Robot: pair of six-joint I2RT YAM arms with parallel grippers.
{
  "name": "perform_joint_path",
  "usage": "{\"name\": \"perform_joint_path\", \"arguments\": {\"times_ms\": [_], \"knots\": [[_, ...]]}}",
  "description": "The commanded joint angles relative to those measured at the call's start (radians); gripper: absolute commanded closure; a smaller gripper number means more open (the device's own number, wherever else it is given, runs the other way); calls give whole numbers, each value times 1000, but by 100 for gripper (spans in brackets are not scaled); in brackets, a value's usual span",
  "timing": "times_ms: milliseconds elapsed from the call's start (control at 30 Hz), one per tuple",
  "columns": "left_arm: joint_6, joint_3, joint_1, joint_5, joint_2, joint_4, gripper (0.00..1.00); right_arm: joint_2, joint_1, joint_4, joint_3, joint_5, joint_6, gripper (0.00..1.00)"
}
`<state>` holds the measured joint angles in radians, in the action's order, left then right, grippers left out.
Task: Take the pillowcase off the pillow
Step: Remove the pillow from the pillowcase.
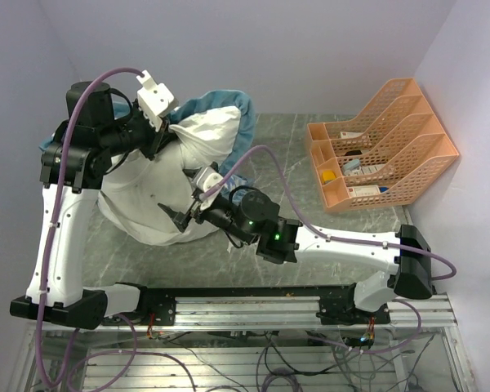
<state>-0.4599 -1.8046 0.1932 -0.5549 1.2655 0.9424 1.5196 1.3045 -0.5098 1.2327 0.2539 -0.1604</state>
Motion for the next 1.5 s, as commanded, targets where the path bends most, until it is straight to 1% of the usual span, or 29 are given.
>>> {"name": "perform_joint_path", "arguments": {"times_ms": [0, 200, 300, 400, 433, 533, 733, 833, 933, 1033, 1100, 1133, 1167, 1200, 1300, 1367, 1400, 1433, 1467], "knots": [[33, 19, 8, -1, -12, 59, 78, 22, -36, 106, 62, -77, -127, 9], [23, 12, 15, -16, -20, 94, 80, -4, -134, 157, 12, -63, -210, 4], [19, 8, 18, -28, -18, 105, 82, 0, -162, 168, -8, -26, -249, 3], [23, 16, 20, -38, -18, 103, 83, 17, -157, 172, 4, 21, -293, 2], [25, 17, 22, -44, -17, 103, 84, 22, -153, 163, 8, 27, -303, 0], [40, 25, 27, -60, -14, 103, 85, 50, -138, 137, 51, 25, -333, 0], [104, 57, 34, -115, 3, 124, 90, 151, -87, 13, 166, 23, -515, 0], [117, 74, 35, -137, 10, 162, 92, 180, -64, -87, 167, 18, -631, 0], [123, 83, 35, -154, 16, 185, 93, 185, -54, -171, 122, 5, -735, 0], [153, 80, 35, -201, 33, 195, 93, 203, -55, -172, 111, -22, -792, 0], [183, 75, 35, -234, 46, 194, 93, 223, -58, -163, 121, -37, -818, 2], [193, 71, 36, -247, 53, 196, 93, 235, -61, -153, 132, -47, -825, 5], [200, 67, 36, -256, 58, 201, 93, 245, -67, -134, 143, -65, -824, 12], [204, 60, 37, -260, 62, 207, 93, 255, -72, -118, 155, -86, -815, 20], [204, 35, 37, -259, 66, 224, 93, 277, -83, -120, 164, -122, -774, 55], [202, 14, 37, -257, 71, 241, 93, 291, -81, -146, 160, -116, -781, 74], [197, 6, 38, -258, 75, 250, 93, 297, -77, -157, 157, -110, -785, 89], [195, -8, 38, -257, 78, 255, 93, 302, -70, -179, 149, -101, -788, 100], [194, -22, 38, -249, 79, 257, 93, 299, -63, -203, 132, -101, -789, 100]]}}
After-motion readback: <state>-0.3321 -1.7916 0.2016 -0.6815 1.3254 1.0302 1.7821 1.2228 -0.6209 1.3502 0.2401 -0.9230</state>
